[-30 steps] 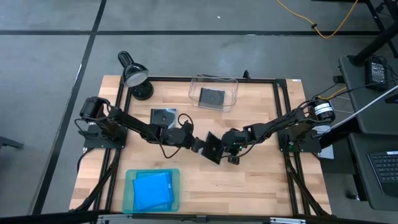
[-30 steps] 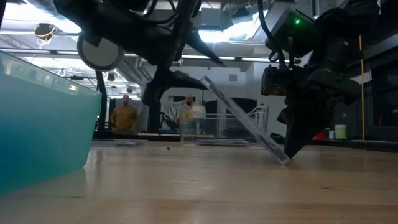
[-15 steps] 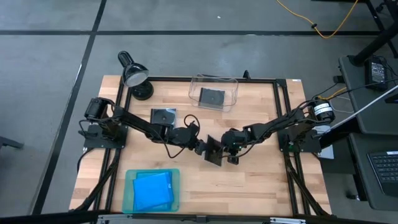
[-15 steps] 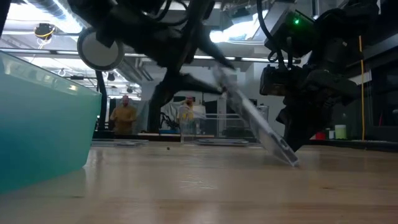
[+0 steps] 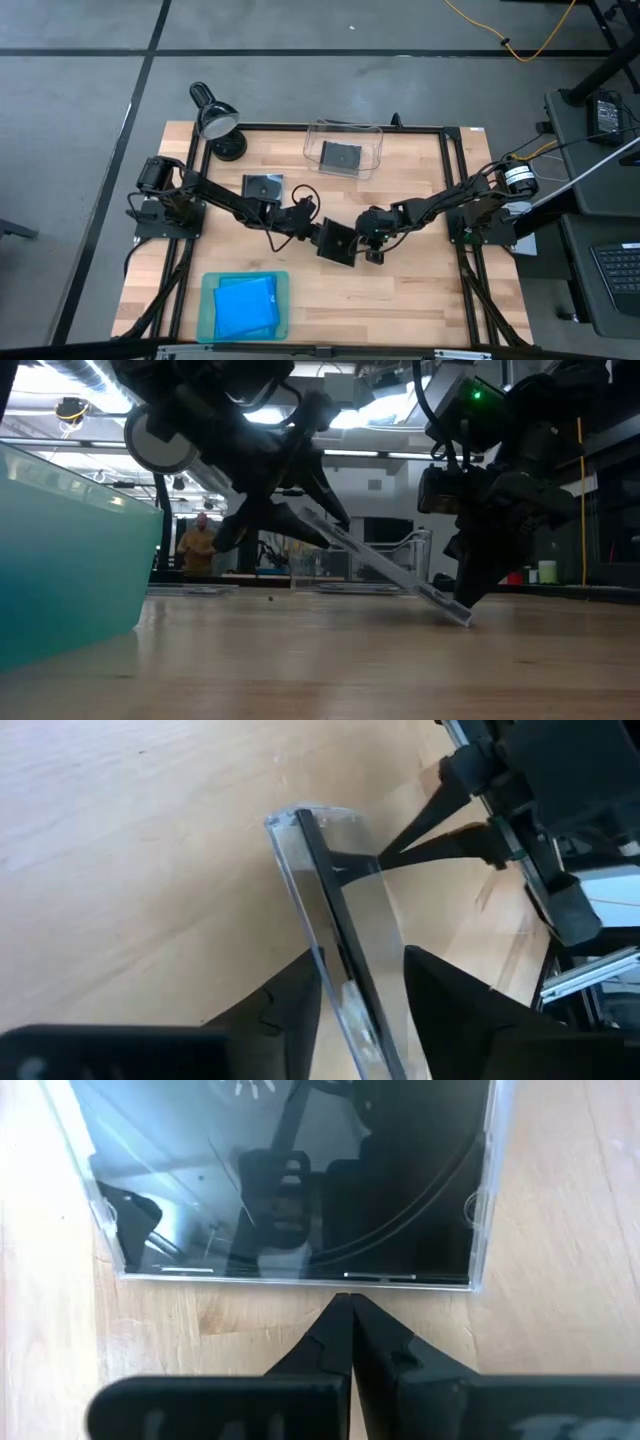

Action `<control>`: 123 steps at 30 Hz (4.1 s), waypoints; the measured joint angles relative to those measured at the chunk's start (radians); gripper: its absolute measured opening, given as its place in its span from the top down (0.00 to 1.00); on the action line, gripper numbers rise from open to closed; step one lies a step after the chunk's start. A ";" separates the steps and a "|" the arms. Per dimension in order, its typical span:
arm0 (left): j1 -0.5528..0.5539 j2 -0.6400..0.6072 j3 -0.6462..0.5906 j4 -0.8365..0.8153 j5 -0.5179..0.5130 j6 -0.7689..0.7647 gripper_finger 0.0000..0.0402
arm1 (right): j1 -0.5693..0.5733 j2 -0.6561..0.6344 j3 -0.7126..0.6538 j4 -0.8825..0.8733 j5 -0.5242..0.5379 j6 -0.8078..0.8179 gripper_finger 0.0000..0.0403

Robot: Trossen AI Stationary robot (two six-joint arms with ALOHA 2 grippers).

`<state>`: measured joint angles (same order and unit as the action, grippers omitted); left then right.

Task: Pick & place jewel cases by type
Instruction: Put the right black CD case into the transparent bin

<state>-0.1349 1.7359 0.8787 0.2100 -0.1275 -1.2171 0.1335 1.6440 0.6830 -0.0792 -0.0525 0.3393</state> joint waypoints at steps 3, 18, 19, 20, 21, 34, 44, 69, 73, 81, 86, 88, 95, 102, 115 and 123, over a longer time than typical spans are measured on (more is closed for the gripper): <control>0.000 0.000 0.000 -0.001 0.000 0.000 0.72 | 0.000 0.000 -0.001 0.003 0.000 0.000 0.98; 0.000 -0.009 0.000 0.003 -0.009 0.051 0.92 | 0.000 -0.002 0.001 -0.023 0.000 -0.024 0.98; 0.000 -0.013 0.000 -0.001 -0.007 0.061 0.92 | 0.001 -0.004 0.001 -0.027 0.000 -0.027 0.98; 0.000 -0.020 0.000 -0.011 -0.001 0.071 0.92 | 0.002 -0.008 0.001 -0.034 0.003 -0.027 0.98; 0.000 -0.027 0.000 -0.019 0.000 0.083 0.92 | 0.005 -0.013 0.001 -0.043 0.009 -0.027 0.98; 0.001 -0.258 -0.002 -0.147 -0.168 0.338 0.93 | 0.013 -0.140 -0.003 -0.144 0.129 -0.019 0.98; -0.007 -0.456 -0.002 -0.178 -0.287 0.623 0.93 | 0.012 -0.241 -0.002 -0.111 0.150 0.048 0.98; -0.201 -0.805 -0.002 -0.119 -0.452 1.515 0.93 | 0.001 -1.001 -0.001 -0.091 0.381 -0.030 0.98; -0.237 -0.816 -0.002 -0.046 -0.461 1.658 0.93 | 0.001 -1.061 -0.001 -0.088 0.408 -0.030 0.98; -0.316 -0.816 -0.001 0.070 -0.485 1.926 0.93 | 0.001 -1.081 -0.001 -0.089 0.418 -0.030 0.98; -0.394 -0.806 0.030 0.107 -0.610 2.151 0.93 | 0.001 -1.081 -0.001 -0.089 0.418 -0.029 0.98; -0.430 -0.788 0.067 0.109 -0.675 2.267 0.93 | 0.001 -1.081 -0.001 -0.089 0.418 -0.025 0.98; -0.542 -0.667 0.247 0.102 -0.881 2.654 0.93 | 0.001 -1.081 -0.001 -0.089 0.418 0.000 0.98; -0.605 -0.545 0.386 -0.007 -0.948 2.885 0.93 | 0.001 -1.081 -0.001 -0.089 0.449 0.003 0.98; -0.603 -0.415 0.512 -0.424 -0.947 2.866 0.93 | 0.001 -1.081 -0.001 -0.124 0.471 0.077 0.98; -0.603 -0.441 0.514 -0.429 -0.974 2.657 0.93 | 0.001 -1.080 -0.001 -0.151 0.472 0.100 0.98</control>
<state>-0.7376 1.2950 1.3926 -0.2191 -1.1018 1.4403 0.1345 0.5636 0.6819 -0.2302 0.4194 0.4396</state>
